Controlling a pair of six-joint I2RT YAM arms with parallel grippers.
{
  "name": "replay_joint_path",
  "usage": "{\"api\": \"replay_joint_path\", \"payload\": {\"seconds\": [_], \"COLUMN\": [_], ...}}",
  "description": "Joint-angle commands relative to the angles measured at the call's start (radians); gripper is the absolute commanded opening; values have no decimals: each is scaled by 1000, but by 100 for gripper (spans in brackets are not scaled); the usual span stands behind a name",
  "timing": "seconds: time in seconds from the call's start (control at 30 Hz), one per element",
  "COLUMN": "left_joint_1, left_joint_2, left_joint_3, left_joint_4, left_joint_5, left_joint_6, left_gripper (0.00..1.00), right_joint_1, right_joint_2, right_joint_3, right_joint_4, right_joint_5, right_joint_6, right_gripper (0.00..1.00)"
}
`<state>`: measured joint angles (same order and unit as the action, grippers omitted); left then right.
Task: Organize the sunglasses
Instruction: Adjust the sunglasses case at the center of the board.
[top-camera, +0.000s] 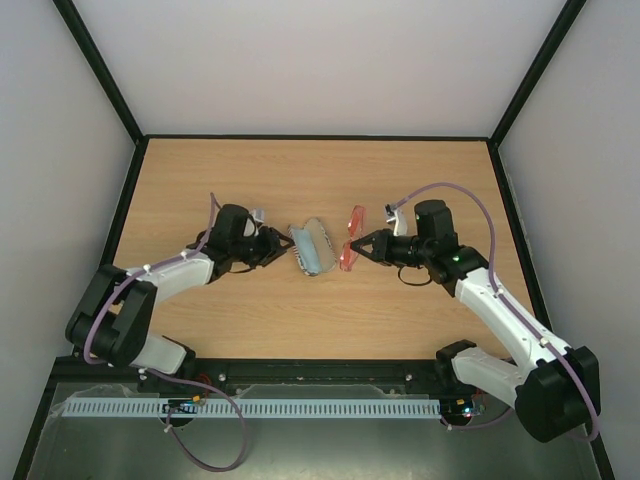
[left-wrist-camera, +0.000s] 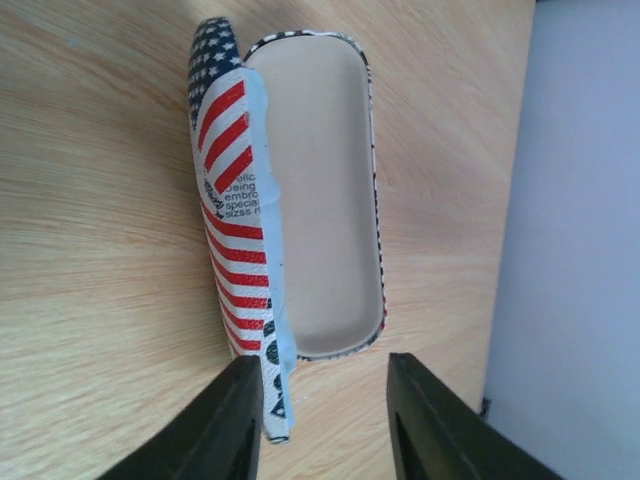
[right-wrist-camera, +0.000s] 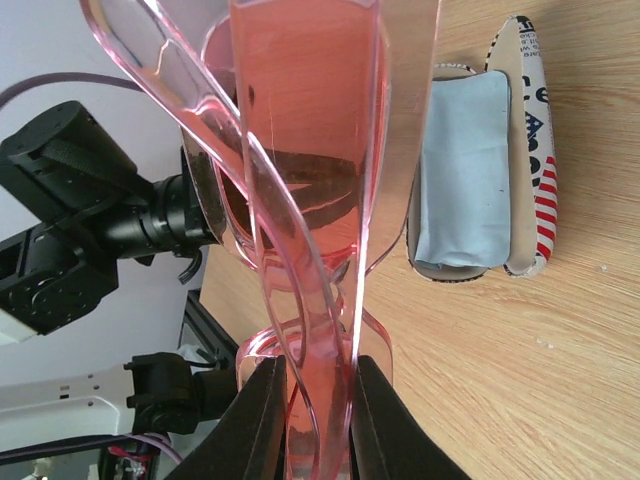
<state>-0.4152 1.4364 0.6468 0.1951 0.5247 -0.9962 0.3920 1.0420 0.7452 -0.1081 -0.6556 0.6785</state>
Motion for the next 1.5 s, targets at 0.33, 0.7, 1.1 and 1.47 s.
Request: {"api": "replay_joint_path", "payload": {"seconds": [0.33,0.7,1.1,1.47], "left_joint_1": [-15,-22,-16,2], "left_joint_2": [73,136,214,184], "left_joint_3": [35,77,72,56], "left_joint_4": [102,126,159,150], "left_joint_5": [63,64,52,64], "left_joint_6": [-66,-76,-61,-45], "left_gripper": [18,9,9,11], "right_joint_1": [-4,-4,-4,-4], "right_joint_2": [5,15,79,264], "right_joint_3": [-6,-19,65,305], "right_joint_4": [19,41,-36,-236], "right_joint_5": [-44,-49,-29,4], "right_joint_6": [2,8,-38,-148], "right_gripper": [8,7,7,5]}}
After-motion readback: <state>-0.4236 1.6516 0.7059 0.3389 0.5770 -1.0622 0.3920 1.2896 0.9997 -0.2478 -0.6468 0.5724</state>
